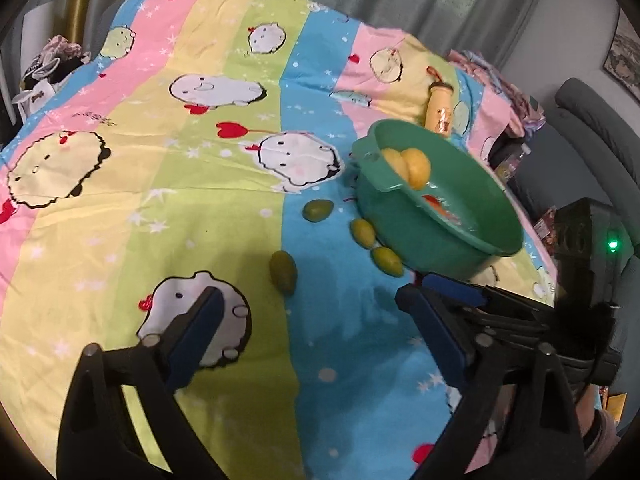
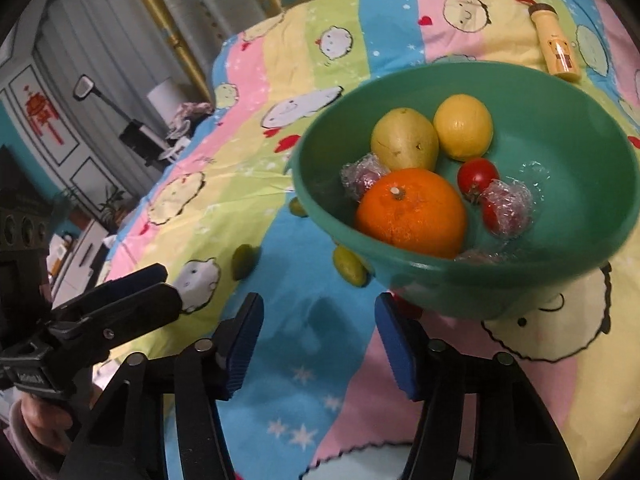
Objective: Organize fruits
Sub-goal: 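Close the left tool on a small green fruit while the right tool grasps another, then carry both small green fruits over the green basin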
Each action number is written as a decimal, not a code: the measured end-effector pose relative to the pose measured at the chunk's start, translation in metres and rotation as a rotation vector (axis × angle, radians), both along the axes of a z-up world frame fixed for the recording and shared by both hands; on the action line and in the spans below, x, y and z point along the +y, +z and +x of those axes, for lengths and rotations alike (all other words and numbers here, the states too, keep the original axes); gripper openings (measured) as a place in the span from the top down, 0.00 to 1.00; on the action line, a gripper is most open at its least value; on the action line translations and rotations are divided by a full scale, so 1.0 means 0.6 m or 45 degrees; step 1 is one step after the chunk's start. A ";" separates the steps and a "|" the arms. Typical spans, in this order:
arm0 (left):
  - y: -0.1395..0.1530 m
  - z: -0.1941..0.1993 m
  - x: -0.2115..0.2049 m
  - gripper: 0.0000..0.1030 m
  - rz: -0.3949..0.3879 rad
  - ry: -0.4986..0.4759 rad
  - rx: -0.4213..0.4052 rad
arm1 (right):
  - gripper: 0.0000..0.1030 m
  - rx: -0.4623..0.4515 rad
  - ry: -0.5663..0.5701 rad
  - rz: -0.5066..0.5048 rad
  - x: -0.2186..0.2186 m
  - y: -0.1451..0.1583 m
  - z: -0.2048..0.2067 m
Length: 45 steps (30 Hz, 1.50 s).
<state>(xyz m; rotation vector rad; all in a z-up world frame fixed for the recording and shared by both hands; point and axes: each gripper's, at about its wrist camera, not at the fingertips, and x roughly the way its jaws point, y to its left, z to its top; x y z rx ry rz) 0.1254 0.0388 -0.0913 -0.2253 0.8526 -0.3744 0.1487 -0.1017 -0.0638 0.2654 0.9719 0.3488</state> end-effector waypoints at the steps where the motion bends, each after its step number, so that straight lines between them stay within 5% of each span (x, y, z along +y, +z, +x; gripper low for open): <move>1: -0.003 0.005 -0.002 0.13 0.006 -0.006 0.002 | 0.49 0.004 -0.012 -0.013 0.002 -0.003 0.003; 15: -0.043 0.057 0.009 0.44 0.005 -0.055 0.055 | 0.55 0.020 -0.099 -0.100 0.034 -0.022 0.041; 22: -0.048 0.060 -0.011 0.50 0.088 -0.111 0.054 | 0.68 0.015 -0.123 -0.091 0.022 -0.025 0.040; 30: -0.052 0.068 -0.007 0.80 0.167 -0.057 0.064 | 0.75 0.010 -0.142 -0.058 0.012 -0.025 0.038; 45: -0.028 0.031 -0.002 0.80 0.072 -0.086 0.056 | 0.79 0.037 -0.081 0.144 -0.010 -0.013 0.007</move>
